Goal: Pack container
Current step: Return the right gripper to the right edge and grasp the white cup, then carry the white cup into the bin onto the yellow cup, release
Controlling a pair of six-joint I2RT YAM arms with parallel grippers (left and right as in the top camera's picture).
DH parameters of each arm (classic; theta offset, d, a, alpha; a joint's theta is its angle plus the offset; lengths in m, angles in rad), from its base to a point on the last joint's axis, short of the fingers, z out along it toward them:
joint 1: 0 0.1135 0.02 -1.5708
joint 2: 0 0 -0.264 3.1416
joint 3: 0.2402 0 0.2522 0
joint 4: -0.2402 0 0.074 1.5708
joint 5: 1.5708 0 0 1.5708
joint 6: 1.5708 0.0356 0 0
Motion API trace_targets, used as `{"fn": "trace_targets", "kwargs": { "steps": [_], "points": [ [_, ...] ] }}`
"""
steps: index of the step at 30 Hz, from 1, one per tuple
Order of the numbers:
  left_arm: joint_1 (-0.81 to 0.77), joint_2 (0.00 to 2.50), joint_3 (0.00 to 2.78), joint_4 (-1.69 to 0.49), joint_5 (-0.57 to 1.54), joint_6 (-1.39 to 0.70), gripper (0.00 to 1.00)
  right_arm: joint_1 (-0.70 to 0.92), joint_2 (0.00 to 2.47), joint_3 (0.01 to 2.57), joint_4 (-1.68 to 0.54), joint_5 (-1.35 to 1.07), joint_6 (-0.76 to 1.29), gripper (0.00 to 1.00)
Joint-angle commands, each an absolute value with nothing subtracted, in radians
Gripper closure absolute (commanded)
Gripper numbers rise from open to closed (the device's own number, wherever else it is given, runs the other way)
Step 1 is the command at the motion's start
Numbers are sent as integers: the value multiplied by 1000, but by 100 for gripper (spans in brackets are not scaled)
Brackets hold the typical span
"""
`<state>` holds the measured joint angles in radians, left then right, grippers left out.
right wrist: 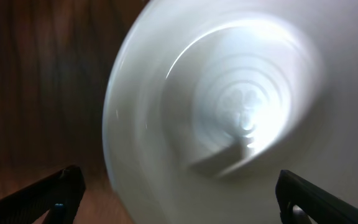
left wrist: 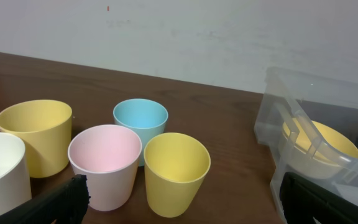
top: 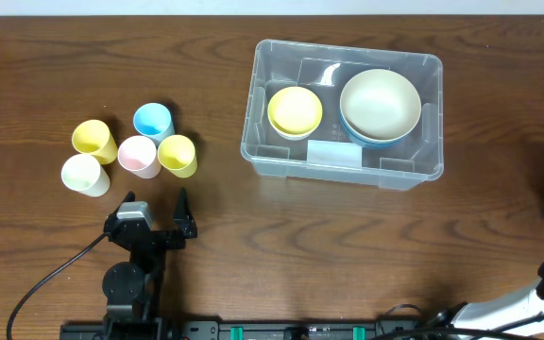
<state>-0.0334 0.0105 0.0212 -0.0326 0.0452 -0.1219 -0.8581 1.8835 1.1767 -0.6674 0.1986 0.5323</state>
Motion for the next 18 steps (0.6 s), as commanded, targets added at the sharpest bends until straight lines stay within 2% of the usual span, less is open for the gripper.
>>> {"fn": "trace_targets", "kwargs": {
  "steps": [1, 9, 11, 13, 14, 18],
  "points": [
    [-27, 5, 4, -70, 29, -105, 2, -864, 1905, 1169, -664, 213, 519, 2],
    [-27, 5, 4, -70, 29, -105, 2, -863, 1908, 1169, -656, 179, 524, 55],
    [-27, 5, 4, -70, 29, -105, 2, -861, 1908, 1171, -652, 142, 524, 72],
    [-27, 5, 4, -70, 29, -105, 2, -858, 1908, 1175, -651, 109, 522, 94],
    [-27, 5, 4, -70, 29, -105, 2, -855, 1908, 1179, -654, 99, 522, 99],
    [-27, 5, 4, -70, 29, -105, 2, -830, 1907, 1208, -685, 95, 522, 99]
  ]
}}
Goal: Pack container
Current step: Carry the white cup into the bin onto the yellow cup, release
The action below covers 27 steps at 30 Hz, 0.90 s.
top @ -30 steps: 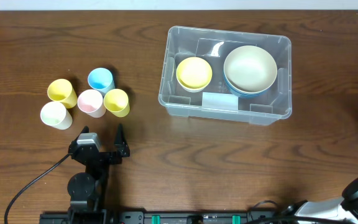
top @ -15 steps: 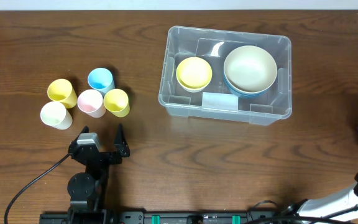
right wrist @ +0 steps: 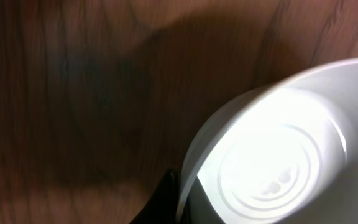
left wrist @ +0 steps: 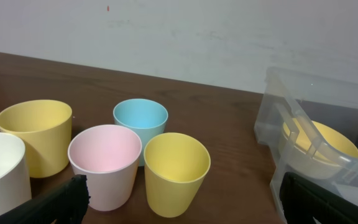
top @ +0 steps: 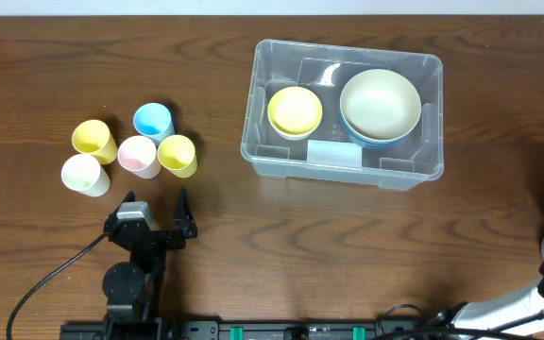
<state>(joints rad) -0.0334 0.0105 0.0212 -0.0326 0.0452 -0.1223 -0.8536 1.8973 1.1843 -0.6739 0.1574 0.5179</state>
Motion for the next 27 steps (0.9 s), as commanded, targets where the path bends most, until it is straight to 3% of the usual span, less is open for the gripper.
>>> {"fn": "trace_targets", "kwargs": {
  "steps": [1, 8, 15, 20, 27],
  "points": [
    [-27, 5, 4, -70, 29, -105, 2, -822, 1906, 1219, -696, 91, 522, 99],
    [-27, 5, 4, -70, 29, -105, 2, -713, 1848, 1370, -798, -41, 495, 99],
    [-27, 5, 4, -70, 29, -105, 2, -479, 1687, 1579, -831, -239, 356, 99],
    [-27, 5, 4, -70, 29, -105, 2, -175, 1575, 1698, -793, -200, 266, 99],
    [-27, 5, 4, -70, 29, -105, 2, 299, 1582, 1706, -664, 81, 134, 99]
  ]
}}
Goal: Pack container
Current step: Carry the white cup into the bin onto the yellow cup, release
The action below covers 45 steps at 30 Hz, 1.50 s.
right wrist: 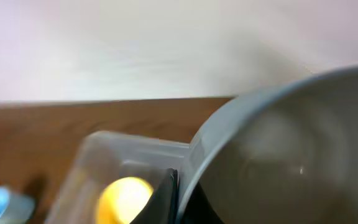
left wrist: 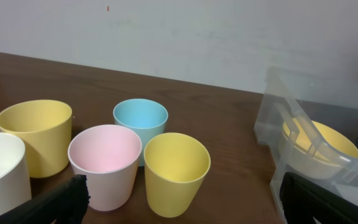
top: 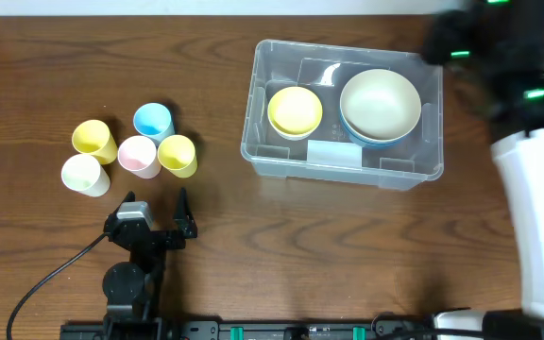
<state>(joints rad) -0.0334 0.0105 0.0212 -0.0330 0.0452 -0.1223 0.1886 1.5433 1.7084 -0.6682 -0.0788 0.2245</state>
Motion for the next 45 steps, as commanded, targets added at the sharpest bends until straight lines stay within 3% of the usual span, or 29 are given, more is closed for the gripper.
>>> {"fn": "trace_targets", "kwargs": {
  "steps": [1, 5, 20, 45],
  "points": [
    [-27, 5, 4, -70, 29, -105, 2, 352, 1603, 1706, -655, 118, 133, 99],
    [-27, 5, 4, -70, 29, -105, 2, 488, 1713, 1706, -634, 178, 134, 97],
    [-27, 5, 4, -70, 30, -105, 2, 636, 2006, 1706, -602, 97, 171, 97],
    [-27, 5, 4, -70, 29, -105, 2, 641, 2032, 1706, -584, 133, 170, 88]
  ]
}}
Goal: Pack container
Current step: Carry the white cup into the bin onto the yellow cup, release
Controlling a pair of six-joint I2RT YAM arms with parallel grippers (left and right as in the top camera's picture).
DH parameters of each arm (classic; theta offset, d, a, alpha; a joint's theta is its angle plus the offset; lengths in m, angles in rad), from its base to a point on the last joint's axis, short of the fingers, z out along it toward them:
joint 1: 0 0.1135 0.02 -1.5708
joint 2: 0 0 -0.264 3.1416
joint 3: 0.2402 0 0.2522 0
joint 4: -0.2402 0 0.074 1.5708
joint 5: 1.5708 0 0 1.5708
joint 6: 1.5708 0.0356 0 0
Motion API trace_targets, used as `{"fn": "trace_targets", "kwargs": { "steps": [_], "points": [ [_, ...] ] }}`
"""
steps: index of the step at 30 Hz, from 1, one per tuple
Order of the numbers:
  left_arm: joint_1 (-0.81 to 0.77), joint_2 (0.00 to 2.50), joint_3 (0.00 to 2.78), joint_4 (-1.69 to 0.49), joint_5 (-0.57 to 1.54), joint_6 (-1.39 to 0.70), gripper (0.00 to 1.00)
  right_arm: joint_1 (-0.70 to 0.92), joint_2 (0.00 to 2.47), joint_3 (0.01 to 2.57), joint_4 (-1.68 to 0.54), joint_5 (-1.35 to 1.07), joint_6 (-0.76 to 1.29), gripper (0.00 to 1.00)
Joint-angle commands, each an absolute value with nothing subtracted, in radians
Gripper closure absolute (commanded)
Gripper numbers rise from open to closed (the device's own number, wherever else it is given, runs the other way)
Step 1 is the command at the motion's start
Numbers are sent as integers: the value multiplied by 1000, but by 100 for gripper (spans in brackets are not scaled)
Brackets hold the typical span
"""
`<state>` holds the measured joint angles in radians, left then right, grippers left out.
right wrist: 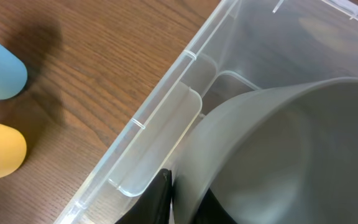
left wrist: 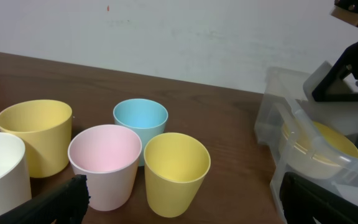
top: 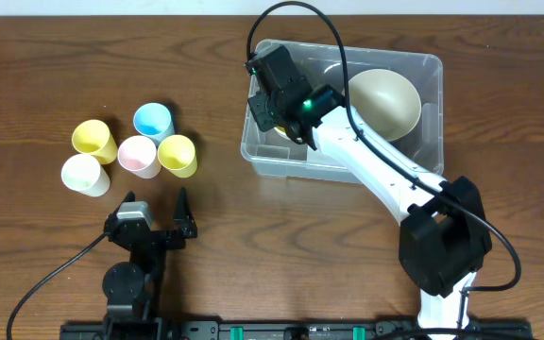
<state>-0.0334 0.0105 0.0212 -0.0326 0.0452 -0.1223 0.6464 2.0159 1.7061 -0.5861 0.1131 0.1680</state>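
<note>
A clear plastic container [top: 414,170] stands right of centre and holds a cream bowl [top: 382,102] stacked on a blue one. My right gripper [top: 277,94] hangs over its left part, shut on the rim of a pale grey bowl [right wrist: 278,149]; one dark finger [right wrist: 161,194] lies outside the rim. The bowl tilts just inside the container's left wall [right wrist: 166,118]. A yellow bowl [left wrist: 321,144] sits below it, hidden from overhead. My left gripper [top: 154,227] rests open near the front edge, its fingers [left wrist: 67,196] empty.
Several cups cluster at the left: blue [top: 153,121], pink [top: 137,155], two yellow [top: 178,156] [top: 93,140] and white [top: 84,174]. My right arm [top: 385,179] crosses the container's front wall down to its base [top: 442,246].
My right gripper was blurred at the table's far right corner with the bowl; now it holds the bowl over the container's left part, above the yellow bowl. Left arm and cups are unchanged.
My right gripper stood open over a white bowl off the table's right edge. Then it was shut on that bowl's rim. Then it held the bowl up beyond the container's far right, and now inside the container's left end. The left arm stayed still.
</note>
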Motion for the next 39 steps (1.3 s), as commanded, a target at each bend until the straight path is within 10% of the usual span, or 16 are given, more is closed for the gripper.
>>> {"fn": "trace_targets", "kwargs": {
  "steps": [1, 20, 23, 25, 39],
  "points": [
    [-27, 5, 4, -70, 29, -105, 2, 641, 2032, 1706, -584, 133, 170, 87],
    [-27, 5, 4, -70, 30, -105, 2, 641, 2032, 1706, -602, 177, 167, 60],
    [-27, 5, 4, -70, 29, -105, 2, 641, 2026, 1707, -604, 213, 167, 41],
    [-27, 5, 4, -70, 29, -105, 2, 641, 2007, 1710, -614, 248, 174, 1],
    [-27, 5, 4, -70, 29, -105, 2, 385, 1620, 1792, -950, 403, 526, 1]
  ]
}}
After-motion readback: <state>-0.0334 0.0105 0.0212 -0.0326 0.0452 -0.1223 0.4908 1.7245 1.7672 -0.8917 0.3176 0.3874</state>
